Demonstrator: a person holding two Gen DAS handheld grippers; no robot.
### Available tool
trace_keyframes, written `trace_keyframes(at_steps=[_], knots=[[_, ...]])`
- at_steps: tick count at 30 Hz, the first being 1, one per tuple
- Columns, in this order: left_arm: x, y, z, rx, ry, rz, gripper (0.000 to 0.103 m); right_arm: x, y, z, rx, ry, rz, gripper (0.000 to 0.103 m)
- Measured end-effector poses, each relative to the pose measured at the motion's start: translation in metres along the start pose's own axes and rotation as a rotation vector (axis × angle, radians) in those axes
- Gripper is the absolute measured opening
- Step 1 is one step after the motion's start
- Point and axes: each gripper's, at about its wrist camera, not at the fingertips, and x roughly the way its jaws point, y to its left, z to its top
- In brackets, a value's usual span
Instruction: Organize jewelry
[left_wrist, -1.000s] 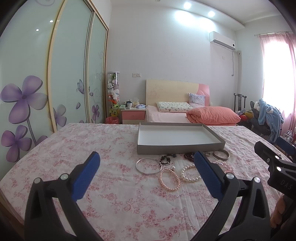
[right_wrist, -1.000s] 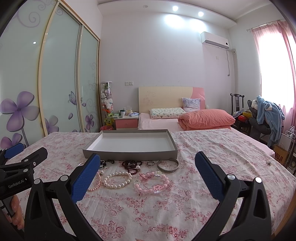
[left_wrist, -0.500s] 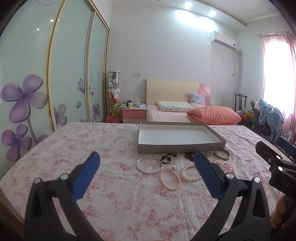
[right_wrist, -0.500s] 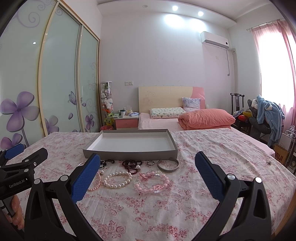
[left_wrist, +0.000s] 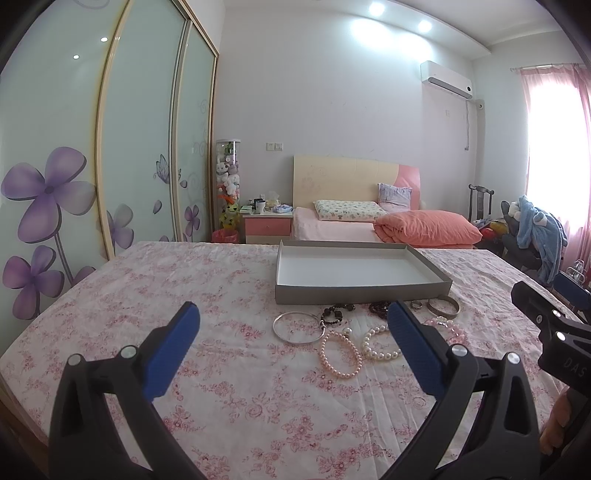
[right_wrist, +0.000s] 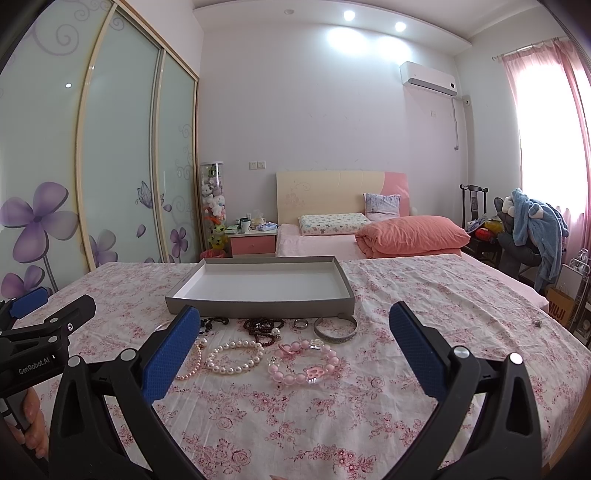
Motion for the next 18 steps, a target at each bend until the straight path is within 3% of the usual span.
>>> trace_keyframes(at_steps=[18], knots=[[0.0009,0.0009,0.0007,-0.002,0.004,-0.001,0.099,-0.0009,-0.0011,0.0007,0.002,0.003,0.000,0.101]])
